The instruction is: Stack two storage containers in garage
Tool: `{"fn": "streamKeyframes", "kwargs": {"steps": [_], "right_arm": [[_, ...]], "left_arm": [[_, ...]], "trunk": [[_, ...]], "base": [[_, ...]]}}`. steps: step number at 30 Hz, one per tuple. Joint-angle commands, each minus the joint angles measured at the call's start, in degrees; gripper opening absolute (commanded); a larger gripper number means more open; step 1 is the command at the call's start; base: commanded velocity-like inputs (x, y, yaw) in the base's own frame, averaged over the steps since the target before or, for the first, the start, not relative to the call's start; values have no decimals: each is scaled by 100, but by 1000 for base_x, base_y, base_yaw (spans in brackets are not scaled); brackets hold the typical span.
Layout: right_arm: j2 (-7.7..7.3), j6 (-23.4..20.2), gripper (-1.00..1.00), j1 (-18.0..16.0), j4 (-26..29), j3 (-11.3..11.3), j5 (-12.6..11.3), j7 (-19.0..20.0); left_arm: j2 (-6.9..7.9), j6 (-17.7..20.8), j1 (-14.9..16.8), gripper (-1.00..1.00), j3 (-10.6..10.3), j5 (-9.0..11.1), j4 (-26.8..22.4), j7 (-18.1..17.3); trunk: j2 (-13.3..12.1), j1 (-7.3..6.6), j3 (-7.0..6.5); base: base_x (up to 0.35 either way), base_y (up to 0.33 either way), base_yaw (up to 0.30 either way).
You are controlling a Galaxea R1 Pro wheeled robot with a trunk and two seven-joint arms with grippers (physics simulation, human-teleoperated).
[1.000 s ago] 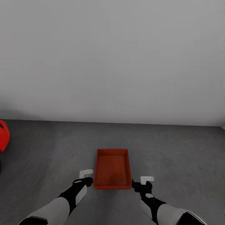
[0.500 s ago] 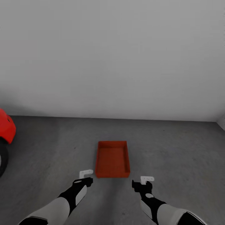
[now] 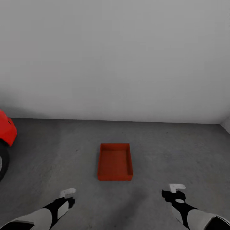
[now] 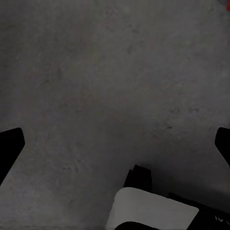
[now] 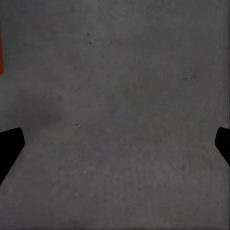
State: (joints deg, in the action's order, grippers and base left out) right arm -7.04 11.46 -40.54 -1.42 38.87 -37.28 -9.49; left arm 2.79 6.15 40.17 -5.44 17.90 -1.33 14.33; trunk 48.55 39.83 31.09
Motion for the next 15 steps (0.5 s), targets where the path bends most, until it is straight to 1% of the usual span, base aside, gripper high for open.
{"fn": "streamKeyframes", "kwargs": {"steps": [1, 2, 3, 5, 6, 7, 8, 9, 10, 11, 13, 14, 15], "right_arm": [[-17, -3, 100, 5, -21, 51, -35, 17], [-37, -45, 100, 74, -32, 54, -26, 50], [-40, -63, 100, 133, -36, 55, -21, 67], [-36, -90, 100, 545, -41, 67, 8, 123], [-32, -92, 100, 679, -41, 72, 17, 133], [-25, -97, 100, 947, -42, 79, 34, 153], [-23, -99, 100, 1077, -42, 80, 38, 163], [-22, -111, 100, 1316, -42, 85, 43, 179], [-21, -121, 100, 1417, -42, 85, 45, 185], [-19, -138, 100, 1572, -42, 84, 47, 196], [-18, -151, 100, 1668, -43, 84, 46, 213], [-18, -161, 100, 1731, -43, 85, 46, 236], [-18, -165, 100, 1760, -43, 85, 46, 252]], "left_arm": [[34, 37, 2, 100, -51, 127, 17, 4], [88, 35, 4, 100, -52, 265, 59, -22], [109, 33, 5, 100, -52, 323, 74, -31], [160, 25, -15, 100, -53, 471, 109, -56], [166, 24, -30, 100, -53, 492, 114, -64], [175, 22, -93, 100, -53, 521, 121, -88], [179, 21, -145, 100, -53, 532, 123, -105], [185, 18, -273, 100, -53, 545, 127, -159], [188, 16, -345, 100, -53, 549, 128, -194], [191, 14, -488, 100, -53, 555, 130, -284], [189, 11, -623, 100, -53, 556, 131, -400], [189, 7, -758, 100, -53, 556, 132, -541], [187, 6, -827, 100, -53, 554, 132, -615]], "trunk": [[4, 1, 5], [4, 1, 5], [4, 1, 5], [4, 1, 5], [4, 1, 5], [4, 1, 5], [4, 1, 5], [4, 1, 5], [4, 1, 5], [4, 1, 5], [4, 1, 5], [4, 1, 5], [4, 1, 5]], "base": [[0, 0, 0], [0, 0, 0], [0, 0, 0], [0, 0, 0], [0, 0, 0], [0, 0, 0], [0, 0, 0], [0, 0, 0], [0, 0, 0], [0, 0, 0], [0, 0, 0], [0, 0, 0], [0, 0, 0]]}}
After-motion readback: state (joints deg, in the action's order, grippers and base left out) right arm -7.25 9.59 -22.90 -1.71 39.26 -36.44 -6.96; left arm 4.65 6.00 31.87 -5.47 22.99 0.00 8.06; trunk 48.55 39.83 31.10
